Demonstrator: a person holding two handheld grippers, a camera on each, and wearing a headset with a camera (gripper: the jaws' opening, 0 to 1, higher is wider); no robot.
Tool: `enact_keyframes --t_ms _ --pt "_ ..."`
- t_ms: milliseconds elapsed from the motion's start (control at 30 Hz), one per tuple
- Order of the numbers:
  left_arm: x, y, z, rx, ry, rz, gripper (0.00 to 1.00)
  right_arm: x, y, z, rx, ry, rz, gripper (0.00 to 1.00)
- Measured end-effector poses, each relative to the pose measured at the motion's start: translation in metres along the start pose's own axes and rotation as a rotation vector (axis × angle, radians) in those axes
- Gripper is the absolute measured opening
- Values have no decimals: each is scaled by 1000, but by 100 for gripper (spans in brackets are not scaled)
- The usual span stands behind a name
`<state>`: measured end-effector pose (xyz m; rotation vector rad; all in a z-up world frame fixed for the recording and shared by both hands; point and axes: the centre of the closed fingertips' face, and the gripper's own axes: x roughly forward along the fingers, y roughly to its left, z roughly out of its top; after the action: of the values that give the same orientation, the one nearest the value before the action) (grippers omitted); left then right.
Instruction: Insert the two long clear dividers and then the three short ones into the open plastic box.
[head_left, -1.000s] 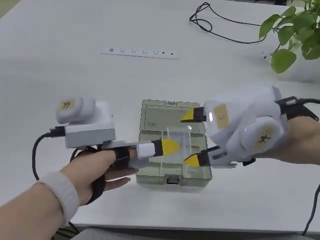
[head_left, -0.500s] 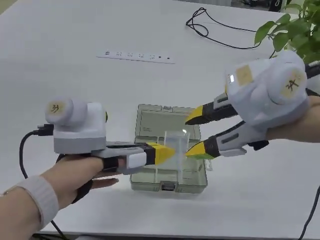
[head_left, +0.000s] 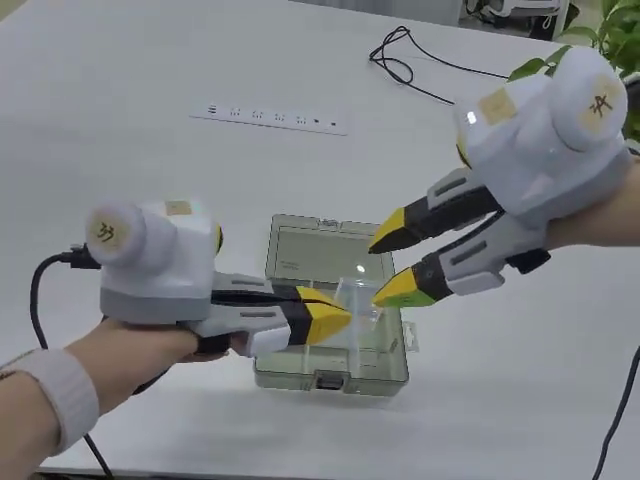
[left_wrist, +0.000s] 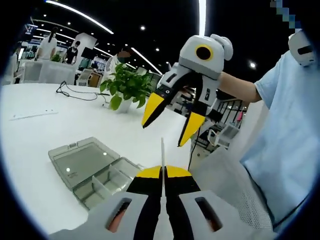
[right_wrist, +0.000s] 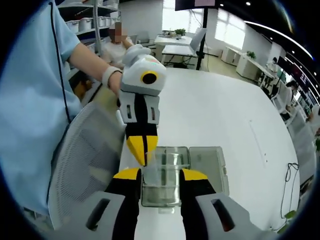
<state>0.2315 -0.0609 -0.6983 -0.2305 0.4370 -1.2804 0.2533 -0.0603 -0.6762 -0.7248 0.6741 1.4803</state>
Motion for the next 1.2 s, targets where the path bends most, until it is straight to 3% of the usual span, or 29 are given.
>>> enact_keyframes --t_ms 100,267,333,467,600,800,933,967,1200 --pt "-4 -2 4 56 -14 -5 0 -4 6 7 -7 5 29 30" --pt "-9 -5 0 89 -10 -12 0 -2 12 15 -33 22 47 27" --pt "-12 -6 -2 107 -4 -11 0 2 19 19 -14 21 86 25" --pt "-14 -8 -4 133 3 -13 0 11 24 8 -76 95 129 17" --pt "-17 -8 -6 172 19 -9 0 17 30 10 -62 97 168 12" --pt "-17 -11 -8 189 34 -12 0 21 37 10 -118 126 202 4" --pt "-18 -10 -9 215 73 -9 0 22 41 11 -125 134 204 3" --pt "-17 -9 -9 223 84 1 0 22 39 14 -155 129 189 3" --pt "-11 -6 -11 237 126 -1 0 23 36 7 -119 193 180 2"
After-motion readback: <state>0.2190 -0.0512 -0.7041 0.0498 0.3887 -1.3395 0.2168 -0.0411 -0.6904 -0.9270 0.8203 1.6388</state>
